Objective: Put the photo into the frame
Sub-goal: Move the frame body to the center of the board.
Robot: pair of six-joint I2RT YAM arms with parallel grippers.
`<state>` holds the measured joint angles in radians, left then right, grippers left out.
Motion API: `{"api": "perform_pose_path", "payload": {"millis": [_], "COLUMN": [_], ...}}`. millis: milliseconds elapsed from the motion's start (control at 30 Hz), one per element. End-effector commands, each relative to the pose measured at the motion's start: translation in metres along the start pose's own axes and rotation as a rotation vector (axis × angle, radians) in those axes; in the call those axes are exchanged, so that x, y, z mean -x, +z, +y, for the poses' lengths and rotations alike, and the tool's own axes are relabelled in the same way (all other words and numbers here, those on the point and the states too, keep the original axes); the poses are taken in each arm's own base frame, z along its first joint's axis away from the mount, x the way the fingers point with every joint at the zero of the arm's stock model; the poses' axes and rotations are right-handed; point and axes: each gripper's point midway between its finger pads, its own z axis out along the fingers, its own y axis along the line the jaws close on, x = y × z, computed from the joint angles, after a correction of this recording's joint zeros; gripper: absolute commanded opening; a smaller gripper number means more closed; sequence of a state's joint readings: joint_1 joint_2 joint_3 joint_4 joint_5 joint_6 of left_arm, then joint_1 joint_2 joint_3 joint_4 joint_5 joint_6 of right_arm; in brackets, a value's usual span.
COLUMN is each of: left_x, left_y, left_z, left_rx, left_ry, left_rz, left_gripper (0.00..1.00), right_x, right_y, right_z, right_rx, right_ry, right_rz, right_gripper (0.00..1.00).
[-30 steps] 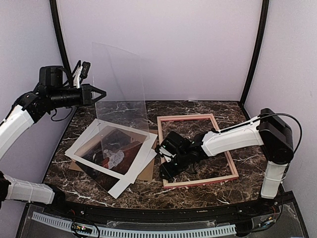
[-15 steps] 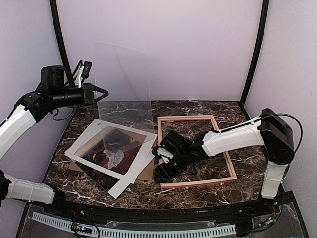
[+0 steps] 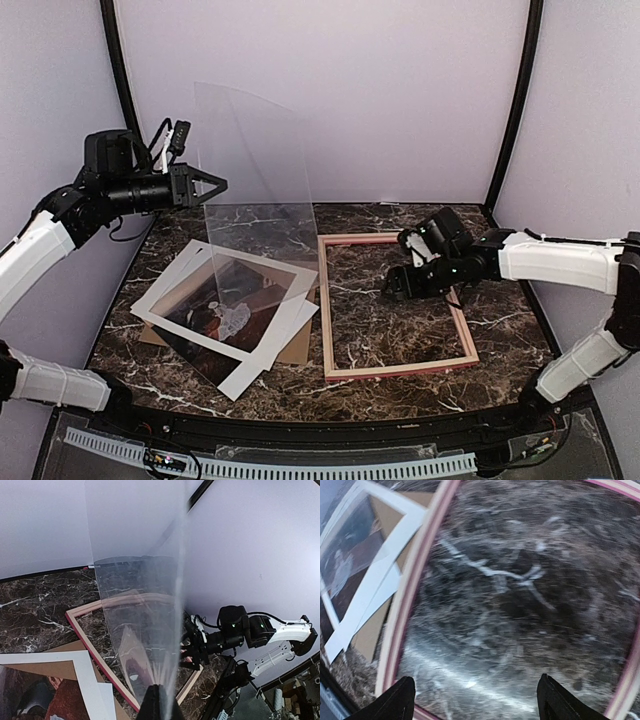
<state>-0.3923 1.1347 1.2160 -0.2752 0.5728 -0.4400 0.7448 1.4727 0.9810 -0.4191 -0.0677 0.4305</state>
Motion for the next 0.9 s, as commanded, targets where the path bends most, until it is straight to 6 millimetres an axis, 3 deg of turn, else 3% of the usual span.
{"api": "perform_pose_path", "payload": {"millis": [0, 167, 400, 567, 867], "left_x": [0.010, 0.006, -0.002, -0.006, -0.011], "left_y": [0.003, 0.012, 0.026, 0.036, 0.051], "left_z": [-0.027, -0.038, -0.046, -0.046, -0.049], "left_rx": [-0.102, -0.133, -0.165, -0.174, -0.196], "left_ry": [0.011, 0.013, 0.013, 0.012, 0.001], "left_rz": [-0.025, -0.008, 0.021, 0.040, 0.061], "left_gripper": [0.00, 0.00, 0.00, 0.00, 0.00], "right_x": [-0.009, -0.020, -0.043, -0.052, -0.075], "right_y": [-0.023, -0.039, -0.029, -0.019, 0.000], "right_z": [-0.083, -0.142, -0.182, -0.189, -0.179], "right_rx": [-0.219, -0.309, -0.347, -0.349, -0.266], "right_ry": [0.117, 0.237, 0.327, 0.352, 0.425], "right_rz": [-0.016, -0.021, 0.022, 0.053, 0.094], "right_gripper": [0.85, 0.84, 0.80, 0.69, 0.44]}}
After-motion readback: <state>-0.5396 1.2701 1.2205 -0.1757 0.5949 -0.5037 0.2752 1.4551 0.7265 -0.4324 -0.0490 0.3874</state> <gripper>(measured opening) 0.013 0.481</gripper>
